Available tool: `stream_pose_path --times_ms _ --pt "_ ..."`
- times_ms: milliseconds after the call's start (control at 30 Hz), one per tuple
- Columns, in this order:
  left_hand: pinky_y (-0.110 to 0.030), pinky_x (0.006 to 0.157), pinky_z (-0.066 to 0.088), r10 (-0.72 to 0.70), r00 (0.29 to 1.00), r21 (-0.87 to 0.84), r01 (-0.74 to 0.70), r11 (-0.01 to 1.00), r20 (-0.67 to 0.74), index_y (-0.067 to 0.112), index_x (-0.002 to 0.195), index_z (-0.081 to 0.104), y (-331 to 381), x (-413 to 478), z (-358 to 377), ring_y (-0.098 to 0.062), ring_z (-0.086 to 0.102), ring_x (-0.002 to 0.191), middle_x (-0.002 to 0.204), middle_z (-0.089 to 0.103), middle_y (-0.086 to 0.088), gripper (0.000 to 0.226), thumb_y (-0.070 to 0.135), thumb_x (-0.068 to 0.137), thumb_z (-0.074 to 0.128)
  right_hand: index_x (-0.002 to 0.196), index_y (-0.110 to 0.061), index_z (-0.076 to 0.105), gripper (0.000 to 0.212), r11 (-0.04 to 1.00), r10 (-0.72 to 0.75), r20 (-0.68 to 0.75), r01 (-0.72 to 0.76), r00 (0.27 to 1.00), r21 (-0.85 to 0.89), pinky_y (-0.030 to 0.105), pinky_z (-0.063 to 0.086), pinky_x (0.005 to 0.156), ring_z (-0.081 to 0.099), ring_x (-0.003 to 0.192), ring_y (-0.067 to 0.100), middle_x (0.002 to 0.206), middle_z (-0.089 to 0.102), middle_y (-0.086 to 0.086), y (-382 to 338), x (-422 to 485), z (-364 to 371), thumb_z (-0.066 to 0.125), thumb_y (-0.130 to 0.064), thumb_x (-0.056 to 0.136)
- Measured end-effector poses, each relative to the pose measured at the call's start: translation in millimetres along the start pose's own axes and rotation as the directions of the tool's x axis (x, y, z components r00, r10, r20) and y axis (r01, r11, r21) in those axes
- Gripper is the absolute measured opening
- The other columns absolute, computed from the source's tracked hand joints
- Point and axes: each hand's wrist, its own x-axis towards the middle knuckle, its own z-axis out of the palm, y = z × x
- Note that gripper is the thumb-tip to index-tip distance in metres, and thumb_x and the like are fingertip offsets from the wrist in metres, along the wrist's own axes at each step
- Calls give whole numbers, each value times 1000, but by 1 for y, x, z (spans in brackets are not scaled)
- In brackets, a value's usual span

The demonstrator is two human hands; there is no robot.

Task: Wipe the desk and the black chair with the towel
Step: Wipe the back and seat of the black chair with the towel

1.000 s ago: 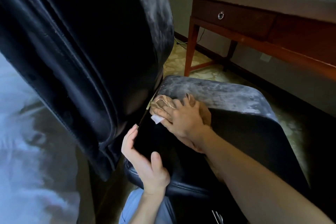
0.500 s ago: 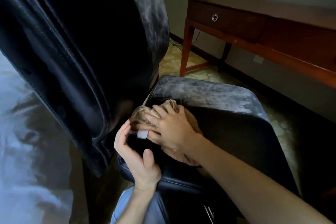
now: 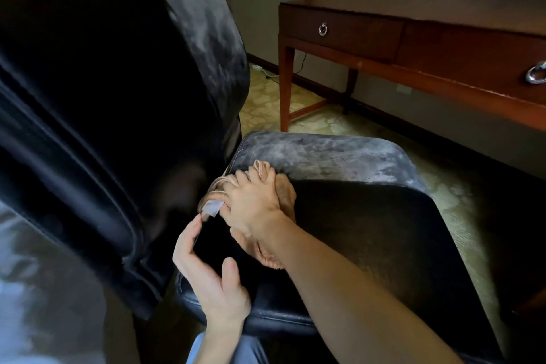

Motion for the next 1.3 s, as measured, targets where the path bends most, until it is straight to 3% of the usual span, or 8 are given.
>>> stream_pose_path --times_ms 333,500,667,767,900,1033,1167,1300 --pt "-57 115 36 -56 998 -27 56 998 -4 -5 138 44 4 1 2 -38 48 135 142 49 -23 82 67 100 42 111 -20 71 43 981 194 -149 -188 970 57 51 36 113 60 120 30 112 72 8 82 -43 -6 50 -48 85" --pt "-68 109 37 -24 1000 -35 25 999 15 8 140 45 6 -1 3 -39 50 135 142 51 -17 72 68 100 42 110 -20 76 43 995 -32 -161 47 986 90 46 29 121 61 120 32 109 75 7 51 -18 -1 55 -47 84" --pt "-67 105 40 73 997 -1 -73 997 26 -1 133 47 1 1 5 -45 53 130 139 54 -19 74 64 101 42 94 -22 72 27 934 -312 -260 345 914 91 36 41 89 57 108 23 96 69 0 9 14 -4 64 -44 79" --pt "-66 105 41 71 997 18 -71 997 18 -1 133 47 -2 2 4 -46 53 128 137 55 -20 73 65 101 42 92 -18 71 24 892 -385 -304 436 871 118 38 43 96 55 110 26 96 68 1 4 22 3 66 -38 79" --pt "-55 109 41 56 998 30 -57 998 36 18 139 43 -2 6 3 -38 53 128 140 51 -5 61 65 101 41 121 -26 69 52 959 -202 -179 232 963 164 47 32 115 45 134 27 126 68 -1 17 24 3 46 -48 81" --pt "-56 110 40 -4 999 62 1 998 48 6 135 49 -11 8 2 -40 53 127 136 51 -4 63 59 102 42 103 -18 75 47 974 -59 -238 108 969 200 50 43 104 58 119 31 103 74 6 38 -3 4 49 -40 70" --pt "-38 110 32 -113 991 158 100 982 72 -1 130 54 -16 16 1 -38 50 124 130 54 -10 49 35 99 44 120 -23 69 45 992 75 -216 -50 974 119 45 41 107 57 126 26 118 72 3 99 -40 3 60 -44 81" --pt "-42 106 33 -125 985 237 94 967 117 0 124 57 -17 27 1 -36 49 119 123 57 -21 43 33 100 43 120 -30 66 45 977 211 -208 -199 955 77 42 48 99 62 117 24 119 69 -1 176 -97 -4 55 -54 85"
